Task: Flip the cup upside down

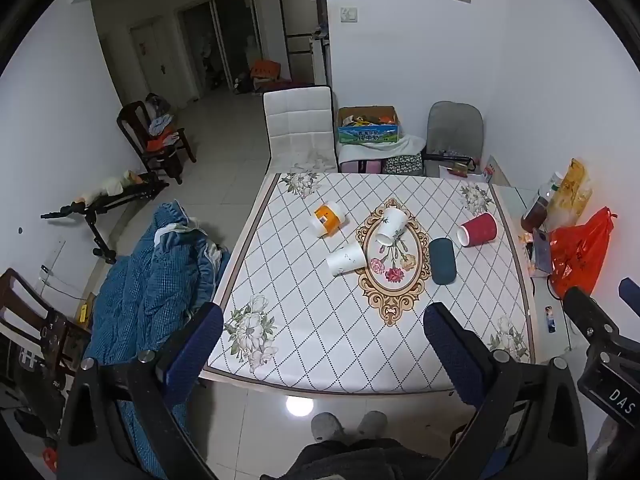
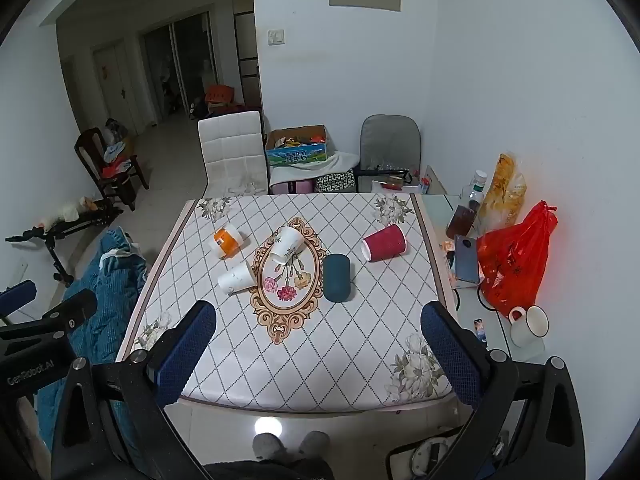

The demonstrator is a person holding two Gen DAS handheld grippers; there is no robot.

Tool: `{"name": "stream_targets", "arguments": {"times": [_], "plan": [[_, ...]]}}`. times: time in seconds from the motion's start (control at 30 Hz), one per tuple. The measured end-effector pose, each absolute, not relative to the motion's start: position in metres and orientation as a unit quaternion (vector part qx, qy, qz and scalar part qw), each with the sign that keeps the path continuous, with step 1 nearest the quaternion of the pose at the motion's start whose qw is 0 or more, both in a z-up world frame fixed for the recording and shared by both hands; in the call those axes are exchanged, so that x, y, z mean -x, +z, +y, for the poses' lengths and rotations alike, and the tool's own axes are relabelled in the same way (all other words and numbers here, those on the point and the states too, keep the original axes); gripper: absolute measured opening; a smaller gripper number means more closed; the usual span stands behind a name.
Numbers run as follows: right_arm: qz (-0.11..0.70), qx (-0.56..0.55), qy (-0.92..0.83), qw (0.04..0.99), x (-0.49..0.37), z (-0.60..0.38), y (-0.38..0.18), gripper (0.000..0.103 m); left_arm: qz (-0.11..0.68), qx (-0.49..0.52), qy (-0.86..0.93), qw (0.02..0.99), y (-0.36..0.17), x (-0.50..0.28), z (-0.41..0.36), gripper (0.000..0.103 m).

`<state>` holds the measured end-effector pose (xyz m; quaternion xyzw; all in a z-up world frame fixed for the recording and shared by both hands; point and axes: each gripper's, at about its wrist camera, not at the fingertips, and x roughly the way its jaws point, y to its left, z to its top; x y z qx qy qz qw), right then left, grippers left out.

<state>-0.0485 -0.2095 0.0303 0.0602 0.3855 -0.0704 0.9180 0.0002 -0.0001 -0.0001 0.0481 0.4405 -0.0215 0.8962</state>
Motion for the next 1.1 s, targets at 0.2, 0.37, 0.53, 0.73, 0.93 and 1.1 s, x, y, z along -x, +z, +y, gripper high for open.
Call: {"name": "stream_targets", "arguments": {"times": [0.2, 0.37, 0.53, 0.73, 0.93, 1.1], "plan": [[0.387, -0.061, -0.069, 0.917, 0.048, -0.209, 0.030, 0.103, 0.439, -0.046, -0.023, 0.897, 0.000, 0.000, 0.000, 0.103], [0.387, -0.062, -0.069, 0.918, 0.048, -0.209, 0.030, 0.103, 0.438, -0.045, -0.024, 0.898, 0.000, 0.000, -0.001, 0.103], [0.387, -0.063, -0.068, 0.917, 0.048, -0.209, 0.030, 0.103, 0.437, -0.044, -0.024, 0.898, 0.000, 0.000, 0.000, 0.103], [0.387, -0.062, -0.069, 0.917, 0.048, -0.209, 0.030, 0.103, 0.436, -0.044, -0.026, 0.898, 0.005, -0.004, -0.004, 0.103], [0.386, -0.064, -0.068, 0.918, 0.050, -0.208, 0.029, 0.103, 0.435, -0.044, -0.027, 0.899, 0.014, -0.006, -0.011, 0.103], [0.386, -0.064, -0.067, 0.918, 0.049, -0.213, 0.028, 0.103, 0.432, -0.042, -0.026, 0.900, 0.017, -0.001, -0.012, 0.103]]}}
